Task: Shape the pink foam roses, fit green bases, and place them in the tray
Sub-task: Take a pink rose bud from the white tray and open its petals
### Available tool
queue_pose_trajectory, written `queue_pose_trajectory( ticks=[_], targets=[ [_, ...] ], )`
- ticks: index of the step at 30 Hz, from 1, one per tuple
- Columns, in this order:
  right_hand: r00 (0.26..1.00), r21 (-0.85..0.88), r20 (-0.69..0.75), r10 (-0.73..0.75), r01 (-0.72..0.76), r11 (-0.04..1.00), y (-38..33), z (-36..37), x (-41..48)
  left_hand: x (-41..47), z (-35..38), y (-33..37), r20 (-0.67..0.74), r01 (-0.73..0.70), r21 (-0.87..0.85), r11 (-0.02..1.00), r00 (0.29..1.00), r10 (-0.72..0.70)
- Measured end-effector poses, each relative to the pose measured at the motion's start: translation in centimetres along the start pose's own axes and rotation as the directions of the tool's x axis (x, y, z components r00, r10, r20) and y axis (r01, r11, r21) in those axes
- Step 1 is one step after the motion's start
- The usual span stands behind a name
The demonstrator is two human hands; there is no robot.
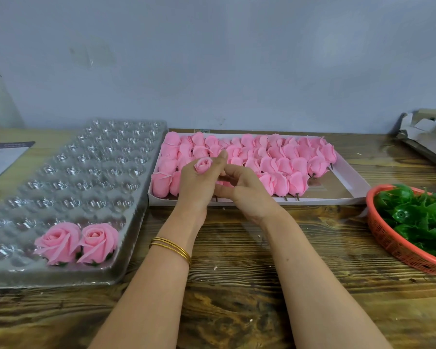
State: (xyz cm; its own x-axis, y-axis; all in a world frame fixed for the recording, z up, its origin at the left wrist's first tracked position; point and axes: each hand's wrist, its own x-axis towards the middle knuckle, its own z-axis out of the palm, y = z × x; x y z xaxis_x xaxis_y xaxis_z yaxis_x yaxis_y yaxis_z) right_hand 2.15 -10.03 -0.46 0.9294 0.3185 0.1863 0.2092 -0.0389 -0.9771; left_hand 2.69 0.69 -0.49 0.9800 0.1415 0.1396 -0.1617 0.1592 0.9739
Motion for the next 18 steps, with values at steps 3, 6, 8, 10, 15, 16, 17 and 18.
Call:
queue_pose_trajectory(
  ticks=[3,6,8,10,15,16,17,18],
  targets=[
    [1.0,-0.015,-0.019,-0.002,0.002,1.0,-0.07,0.04,0.06,0.17,0.01,-0.21,-0.02,0.02,0.009,1.0,1.0,-0.02],
    [0.998,-0.055,-0.064,-0.019,0.015,0.998,0.05,0.03,0.19,0.2,0.11,-0.3,-0.023,0.038,-0.016,0.999,0.999,-0.038],
    [0.996,-0.086,-0.082,-0.032,0.025,0.996,0.2,0.05,0.3,0.24,0.21,-0.34,-0.037,0.06,-0.043,0.997,0.997,-0.061],
    [0.996,-0.103,-0.087,-0.028,0.019,0.994,0.27,0.1,0.35,0.34,0.26,-0.4,-0.059,0.088,-0.062,0.994,0.994,-0.092],
    [0.996,-0.113,-0.088,-0.033,0.023,0.993,0.33,0.13,0.39,0.11,0.39,-0.12,-0.052,0.096,-0.053,0.994,0.994,-0.098],
    [0.995,-0.111,-0.093,-0.033,0.022,0.994,0.38,0.1,0.42,0.02,0.42,-0.01,-0.051,0.095,-0.046,0.994,0.994,-0.097],
    [0.995,-0.105,-0.095,-0.033,0.023,0.994,0.4,0.06,0.44,-0.07,0.43,0.09,-0.049,0.094,-0.038,0.995,0.994,-0.096],
    [0.995,-0.096,-0.094,-0.034,0.025,0.995,0.39,0.02,0.43,-0.1,0.41,0.16,-0.041,0.09,-0.028,0.996,0.995,-0.091]
  ],
)
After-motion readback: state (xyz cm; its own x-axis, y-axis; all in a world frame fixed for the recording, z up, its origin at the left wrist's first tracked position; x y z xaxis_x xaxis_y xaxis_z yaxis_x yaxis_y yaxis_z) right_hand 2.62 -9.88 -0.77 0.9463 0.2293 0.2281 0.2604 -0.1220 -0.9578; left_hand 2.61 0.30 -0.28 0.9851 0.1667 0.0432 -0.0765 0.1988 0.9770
